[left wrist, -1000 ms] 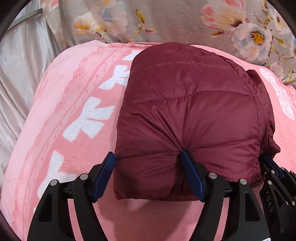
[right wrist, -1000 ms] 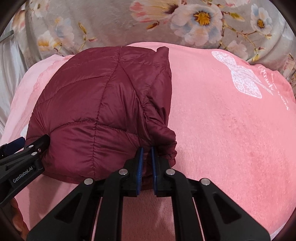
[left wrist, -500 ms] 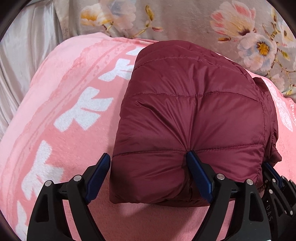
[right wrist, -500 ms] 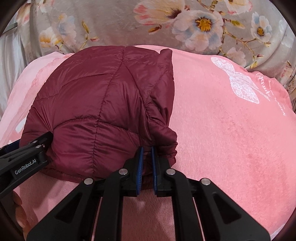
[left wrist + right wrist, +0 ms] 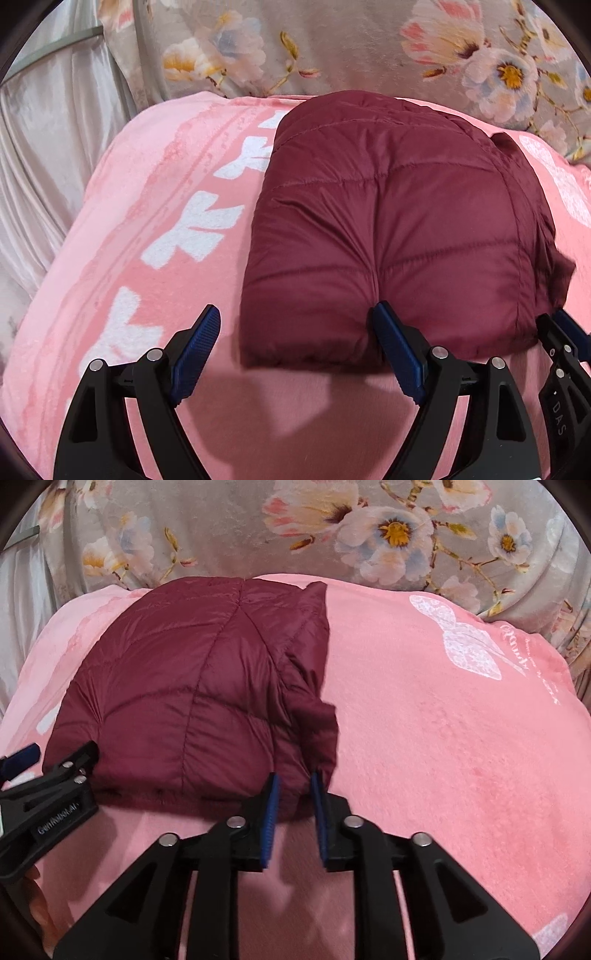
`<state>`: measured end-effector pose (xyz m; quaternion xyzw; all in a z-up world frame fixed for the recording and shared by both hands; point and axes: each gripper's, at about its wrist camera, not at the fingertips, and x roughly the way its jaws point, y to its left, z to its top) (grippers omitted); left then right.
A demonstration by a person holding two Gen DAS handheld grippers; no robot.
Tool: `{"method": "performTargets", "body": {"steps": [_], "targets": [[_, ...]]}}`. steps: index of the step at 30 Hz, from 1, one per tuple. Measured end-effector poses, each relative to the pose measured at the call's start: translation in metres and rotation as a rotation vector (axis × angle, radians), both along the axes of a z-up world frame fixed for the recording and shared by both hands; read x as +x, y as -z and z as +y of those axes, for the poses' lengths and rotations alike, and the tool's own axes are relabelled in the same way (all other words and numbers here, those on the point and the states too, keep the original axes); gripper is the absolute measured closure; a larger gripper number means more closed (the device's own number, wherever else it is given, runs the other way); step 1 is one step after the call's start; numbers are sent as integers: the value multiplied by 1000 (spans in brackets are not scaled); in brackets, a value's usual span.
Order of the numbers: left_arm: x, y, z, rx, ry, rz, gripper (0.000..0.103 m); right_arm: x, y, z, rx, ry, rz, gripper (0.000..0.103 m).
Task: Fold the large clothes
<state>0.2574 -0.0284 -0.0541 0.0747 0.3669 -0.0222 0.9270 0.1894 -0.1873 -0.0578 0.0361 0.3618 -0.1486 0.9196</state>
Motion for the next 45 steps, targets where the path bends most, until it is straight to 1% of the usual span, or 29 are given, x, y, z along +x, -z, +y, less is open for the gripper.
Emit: {"method": "performTargets", "body": {"steps": [3, 6, 8, 12, 15, 18, 21, 24, 25, 27, 32, 36, 45], "targets": [[-15, -2, 1, 12, -4, 5, 20, -19, 3, -13, 31, 43, 22, 72], [-33, -4, 4, 5, -5, 7, 21, -46, -2, -20, 66, 57, -6, 71], [-44, -5, 4, 8, -9, 7, 21, -65, -9, -15, 55, 43, -30, 67], [-71, -2, 4, 6, -6, -2, 21, -95, -15, 0, 34, 1, -84, 47], [-87, 2, 4, -1, -10, -6, 21, -113, -12, 10, 23, -6, -106, 36], [-102, 6, 5, -1, -16, -12, 21, -125, -9, 19, 11, -11, -119, 31], [-115, 8, 7, -6, -28, -36, 21, -137, -6, 27, -3, -20, -138, 22], [-127, 10, 10, -10, -43, -76, 21, -146, -8, 32, -16, -29, -176, 21], [-131, 12, 11, -11, -47, -88, 21, -149, -9, 33, -22, -29, -190, 17], [-137, 14, 12, -21, -45, -100, 20, -153, -11, 34, -34, -30, -217, 14], [-136, 17, 12, -35, -35, -86, 20, -153, -9, 36, -31, -36, -215, 12], [-135, 20, 12, -29, -45, -79, 20, -148, -5, 38, -41, -35, -188, 12], [-140, 19, 10, -22, -36, -112, 21, -145, 0, 38, -37, -32, -162, 12]]}}
